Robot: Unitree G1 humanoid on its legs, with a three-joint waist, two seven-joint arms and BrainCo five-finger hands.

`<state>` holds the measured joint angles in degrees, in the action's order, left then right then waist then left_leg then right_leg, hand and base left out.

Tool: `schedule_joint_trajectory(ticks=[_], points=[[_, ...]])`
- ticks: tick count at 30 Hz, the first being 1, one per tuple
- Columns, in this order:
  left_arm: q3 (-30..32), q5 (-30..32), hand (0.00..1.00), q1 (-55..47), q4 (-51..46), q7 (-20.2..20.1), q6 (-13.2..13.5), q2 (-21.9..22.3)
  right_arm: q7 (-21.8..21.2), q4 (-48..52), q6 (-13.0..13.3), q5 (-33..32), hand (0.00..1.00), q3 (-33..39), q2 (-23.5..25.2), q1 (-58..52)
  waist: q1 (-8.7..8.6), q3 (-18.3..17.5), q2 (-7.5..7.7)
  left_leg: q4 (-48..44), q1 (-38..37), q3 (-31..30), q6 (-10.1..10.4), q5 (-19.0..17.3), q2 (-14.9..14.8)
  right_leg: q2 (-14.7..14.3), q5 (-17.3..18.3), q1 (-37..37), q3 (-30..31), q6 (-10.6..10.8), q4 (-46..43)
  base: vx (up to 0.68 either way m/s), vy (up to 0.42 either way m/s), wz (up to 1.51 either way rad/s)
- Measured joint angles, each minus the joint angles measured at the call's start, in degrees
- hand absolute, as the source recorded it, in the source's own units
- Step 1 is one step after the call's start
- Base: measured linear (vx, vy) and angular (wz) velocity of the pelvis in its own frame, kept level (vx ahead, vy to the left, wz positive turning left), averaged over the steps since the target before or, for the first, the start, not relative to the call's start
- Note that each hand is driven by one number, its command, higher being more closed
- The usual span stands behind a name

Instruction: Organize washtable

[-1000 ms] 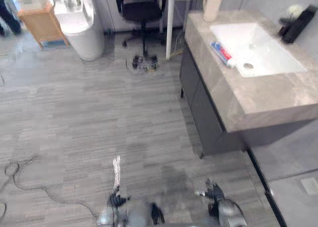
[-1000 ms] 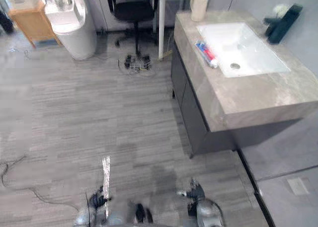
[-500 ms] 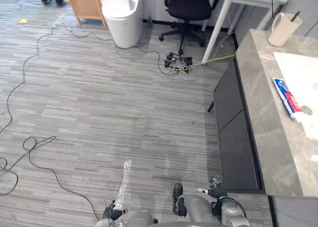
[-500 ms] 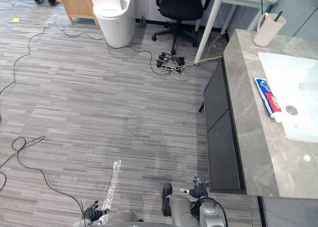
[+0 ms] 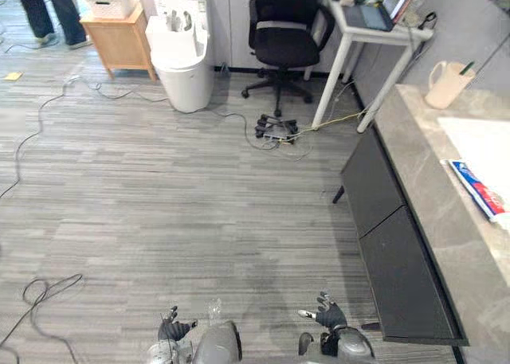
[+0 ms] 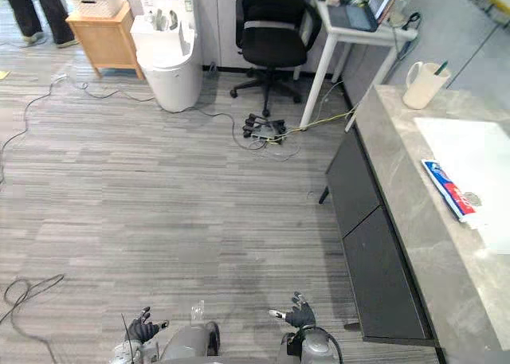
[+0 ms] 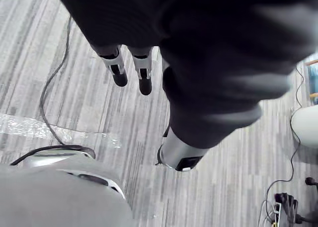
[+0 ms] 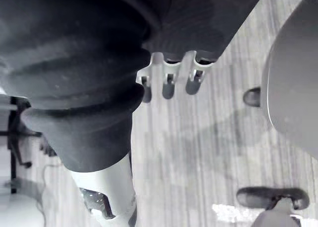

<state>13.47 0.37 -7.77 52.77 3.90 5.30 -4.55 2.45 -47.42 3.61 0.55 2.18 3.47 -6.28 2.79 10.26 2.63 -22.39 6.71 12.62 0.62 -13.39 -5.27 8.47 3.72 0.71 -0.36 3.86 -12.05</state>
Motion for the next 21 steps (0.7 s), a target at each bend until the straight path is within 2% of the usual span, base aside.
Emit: schedule_joint_trajectory(ticks=[2,3,4,5,6,7,8,9,10,11,12,13,14,15,16,17,18,19,20,21], points=[[0.01,0.05,0.0,-0.07,0.24,-0.03,-0.08,0.06,-0.11,0.77,-0.03,0.06,0.0,-0.51,0.12,-0.29,0.55,0.13,-0.07,0.58,-2.93,3.32,-0.78,-1.49,-0.29,0.55,0.17,3.77,0.25,0.25,-7.37,0.01,0.163,-0.96],[-0.02,0.05,0.0,-0.21,0.26,-0.03,-0.14,0.11,-0.24,1.93,-0.02,0.1,0.0,-1.22,0.15,-0.32,0.63,0.18,-0.15,0.63,-4.53,5.59,-0.88,-2.31,-0.64,1.03,0.24,7.62,-0.62,0.36,-14.91,0.07,0.112,-0.93],[0.0,0.01,0.0,-0.11,0.25,-0.02,-0.19,0.02,-0.38,2.8,-0.03,0.18,0.0,-1.74,0.34,-0.41,0.68,0.27,0.16,1.47,-6.63,7.93,-0.65,-2.81,-0.7,2.55,0.18,10.85,-3.44,0.37,-21.98,0.06,0.09,-0.88],[-0.01,0.0,0.0,-0.15,0.26,-0.01,-0.32,-0.03,-0.43,3.1,-0.04,0.36,0.0,-1.75,0.47,-0.43,0.5,0.29,0.21,1.96,-7.49,8.71,-0.41,-3.04,-0.7,3.48,0.35,11.59,-5.83,0.11,-23.92,0.05,0.049,-0.75],[-0.05,0.0,0.0,-0.47,0.33,-0.01,-0.51,-0.01,-0.6,3.18,-0.06,0.84,0.0,-2.04,0.47,-0.34,-0.03,0.26,0.21,3.33,-9.77,10.25,-0.2,-3.37,-0.77,4.85,0.55,11.88,-11.37,-0.25,-24.41,0.12,-0.009,-0.63],[-0.05,-0.04,0.0,-0.86,0.4,-0.01,-0.48,0.0,-1.01,2.77,0.0,1.44,0.0,-2.13,0.46,0.06,-0.55,0.2,0.2,4.66,-11.43,11.85,0.18,-3.53,-0.99,5.44,1.36,11.91,-16.65,-1.5,-21.79,0.12,-0.013,-0.63],[-0.05,-0.07,0.0,-0.94,0.62,-0.03,-0.44,0.0,-1.23,2.23,0.03,1.84,0.0,-2.02,0.44,0.45,-0.65,0.14,0.1,4.88,-11.66,12.72,0.67,-3.79,-1.31,5.43,1.5,12.24,-18.98,-1.75,-19.95,0.25,-0.059,-0.7],[-0.07,-0.18,0.0,-0.72,0.87,-0.1,-0.46,-0.04,-1.45,0.42,0.03,1.97,0.0,-1.96,0.25,1.86,-0.74,0.13,-0.01,4.91,-12.03,14.11,1.84,-4.25,-2.23,4.89,1.5,13.49,-22.71,-1.89,-15.89,0.22,-0.067,-0.6],[-0.2,-0.29,0.0,-0.63,1.12,-0.09,-0.48,-0.03,-1.49,-0.76,0.02,2.17,0.0,-1.96,0.05,2.66,-0.78,0.28,-0.27,4.9,-12.07,14.4,2.38,-4.57,-2.82,4.09,1.36,14.01,-23.95,-2.09,-13.37,0.36,-0.12,-0.62],[-0.9,-0.33,0.0,-0.47,1.72,-0.13,-0.53,-0.22,-1.52,-2.33,-0.07,2.36,0.0,-1.96,-0.44,4.0,-1.52,0.49,-0.79,4.89,-12.47,14.84,2.96,-4.64,-4.36,2.27,0.68,14.91,-25.33,-2.22,-8.91,0.38,-0.136,-0.33],[-2.04,-0.41,0.0,-0.64,2.3,-0.18,-0.53,-0.93,-1.53,-3.35,-0.07,2.37,0.0,-1.78,-0.85,4.9,-2.21,0.58,-0.8,5.4,-13.8,14.77,3.99,-4.67,-4.91,0.48,-2.58,14.82,-25.38,-1.86,-3.61,0.39,-0.143,-0.19],[-2.75,-0.44,0.0,-0.77,2.52,-0.25,-0.53,-1.51,-1.52,-3.53,-0.05,2.39,0.0,-1.65,-1.0,4.63,-2.11,0.34,-0.22,5.65,-14.84,14.38,4.52,-4.8,-4.39,0.27,-4.98,14.31,-24.51,-1.84,-1.47,0.46,-0.169,-0.01],[-3.38,-0.34,0.0,-0.2,3.43,-0.27,-0.59,-1.82,-1.58,-3.74,-0.06,2.41,0.0,-1.27,-1.59,4.23,-2.02,-0.1,0.7,5.98,-16.89,12.27,5.69,-5.42,-4.01,0.08,-8.37,14.25,-22.8,-8.04,-2.33,0.48,-0.153,-0.07],[-3.76,-0.22,0.0,0.32,3.73,-0.45,-0.78,-0.73,-1.58,-3.89,-0.08,2.49,0.0,-0.27,-2.21,4.79,-1.98,-0.2,-1.35,4.72,-17.33,9.34,7.88,-4.65,-6.12,-1.22,-5.6,14.19,-23.42,-8.04,-5.45,0.48,-0.174,-0.05],[-3.82,-0.2,0.0,0.4,3.37,-0.69,-0.77,-0.55,-1.58,-3.86,-0.05,2.47,0.0,0.42,-2.23,4.72,-2.07,-0.12,-1.67,2.78,-16.98,7.65,8.55,-4.22,-6.76,-1.7,-3.84,13.84,-23.64,-8.09,-5.99,0.45,-0.219,-0.15],[-3.73,-0.17,0.0,0.57,2.87,-0.82,-0.78,0.31,-1.57,-3.19,-0.09,2.5,0.0,1.17,-2.58,4.65,-2.13,0.28,-2.94,-2.87,-15.48,4.55,8.9,-4.02,-8.74,-3.28,-2.07,12.7,-23.95,-8.23,-6.63,0.46,-0.254,-0.21],[-3.08,-0.16,0.0,1.16,2.28,-1.3,-0.95,1.12,-1.52,-2.72,-0.18,2.47,0.0,1.39,-2.8,4.67,-2.02,0.85,-4.41,-14.14,-11.58,0.5,9.27,-1.79,-11.73,-5.5,-0.02,10.57,-23.58,-8.75,-6.73,0.45,-0.231,-0.37],[-2.23,-0.17,0.0,1.29,1.61,-1.35,-1.02,1.72,-1.5,-2.49,-0.27,2.45,0.0,1.33,-2.79,4.67,-1.94,1.1,-4.89,-22.6,-8.63,-1.71,8.68,3.03,-13.49,-7.06,1.16,8.44,-23.04,-9.16,-6.18,0.43,-0.15,-0.47],[-1.74,-0.16,0.0,1.06,1.03,-1.35,-1.0,2.04,-1.43,-2.49,-0.39,2.3,0.0,1.2,-2.74,4.42,-1.79,1.44,-4.81,-30.05,-6.19,-2.83,9.28,4.77,-15.13,-8.36,2.05,5.95,-21.9,-9.6,-5.16,0.4,-0.105,-0.6],[-1.57,-0.17,0.0,1.37,-0.07,-1.31,-0.96,2.18,-1.21,-2.49,-0.66,2.28,0.0,1.28,-2.61,4.09,-1.75,1.67,-4.61,-37.04,-3.45,-2.66,8.84,3.51,-16.31,-9.17,3.2,2.89,-20.34,-9.97,-4.36,0.47,-0.094,-0.76]])
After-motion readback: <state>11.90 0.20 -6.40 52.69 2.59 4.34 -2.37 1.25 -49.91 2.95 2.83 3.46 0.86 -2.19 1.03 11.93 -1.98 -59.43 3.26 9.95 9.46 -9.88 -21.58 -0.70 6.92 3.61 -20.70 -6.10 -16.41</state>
